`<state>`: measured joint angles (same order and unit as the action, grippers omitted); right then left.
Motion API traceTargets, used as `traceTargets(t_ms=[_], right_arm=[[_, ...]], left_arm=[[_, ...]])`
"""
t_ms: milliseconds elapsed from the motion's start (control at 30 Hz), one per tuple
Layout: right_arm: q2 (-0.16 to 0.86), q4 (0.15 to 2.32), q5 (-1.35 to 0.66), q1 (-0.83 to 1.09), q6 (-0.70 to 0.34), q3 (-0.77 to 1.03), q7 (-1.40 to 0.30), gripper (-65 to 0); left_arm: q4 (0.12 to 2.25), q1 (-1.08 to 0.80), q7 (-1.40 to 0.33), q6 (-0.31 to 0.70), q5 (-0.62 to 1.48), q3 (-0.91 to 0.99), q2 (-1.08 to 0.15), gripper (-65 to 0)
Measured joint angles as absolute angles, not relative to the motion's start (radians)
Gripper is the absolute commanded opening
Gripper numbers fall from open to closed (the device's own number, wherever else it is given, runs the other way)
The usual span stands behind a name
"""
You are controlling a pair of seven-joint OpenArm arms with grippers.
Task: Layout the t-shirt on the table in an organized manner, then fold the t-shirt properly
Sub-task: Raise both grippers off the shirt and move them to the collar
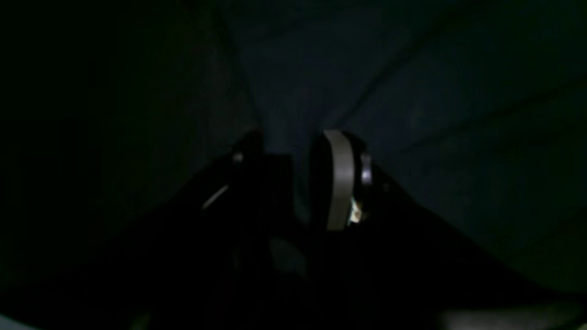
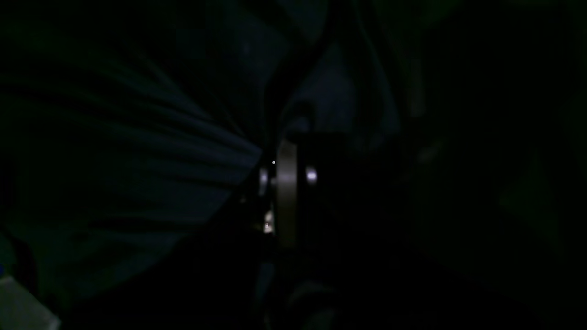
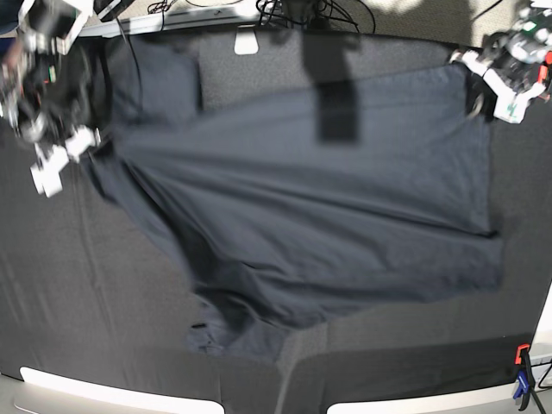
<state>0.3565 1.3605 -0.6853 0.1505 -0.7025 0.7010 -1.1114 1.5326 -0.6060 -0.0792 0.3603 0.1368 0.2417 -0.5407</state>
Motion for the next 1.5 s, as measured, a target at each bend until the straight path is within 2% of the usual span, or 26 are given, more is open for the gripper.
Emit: traceTargets(t_ms=[267,300,400,467,633,900,1167,1500], right_arm=[[0.363,1.422,-0.737,0.272,-0.700,0.767,-1.110,-65.0],[0.363,1.422,-0.753,0.272,-0.700,0.767,-1.122,-63.5],[0.363,1.421,-0.833,0.270,-0.700,0.768,-1.139,-51.6],[0.374,1.420,-0.910,0.270,-0.700,0.768,-1.143,-46.5],[0.464,1.421,-1.042,0.270,-0.699,0.766,-1.143,-45.7],[0.509,1.421,-1.048,0.162,-0.695,0.768,-1.145,-45.8],[0.409,1.421,-0.907,-0.001,-0.695,0.726,-1.148,-45.8],[0.271,1.413,-0.487,-0.224,-0.688,0.358,-1.009,-45.8]], left_arm=[[1.534,-0.626,-0.079,0.360,0.138,0.242,-0.566,-45.6],[1.534,-0.626,-0.079,0.360,0.138,0.242,-0.566,-45.6],[1.535,-0.626,-0.079,0.360,0.138,0.242,-0.566,-45.6],[1.534,-0.626,-0.079,0.360,0.138,0.242,-0.566,-45.6],[1.534,-0.626,-0.079,0.360,0.138,0.241,-0.566,-45.6],[1.649,-0.630,-0.186,0.348,0.213,0.241,-0.563,-45.6],[1.921,-0.625,-0.260,0.357,0.309,0.241,-0.565,-45.6],[1.951,-0.625,-0.244,0.356,0.299,0.242,-0.487,-45.6]])
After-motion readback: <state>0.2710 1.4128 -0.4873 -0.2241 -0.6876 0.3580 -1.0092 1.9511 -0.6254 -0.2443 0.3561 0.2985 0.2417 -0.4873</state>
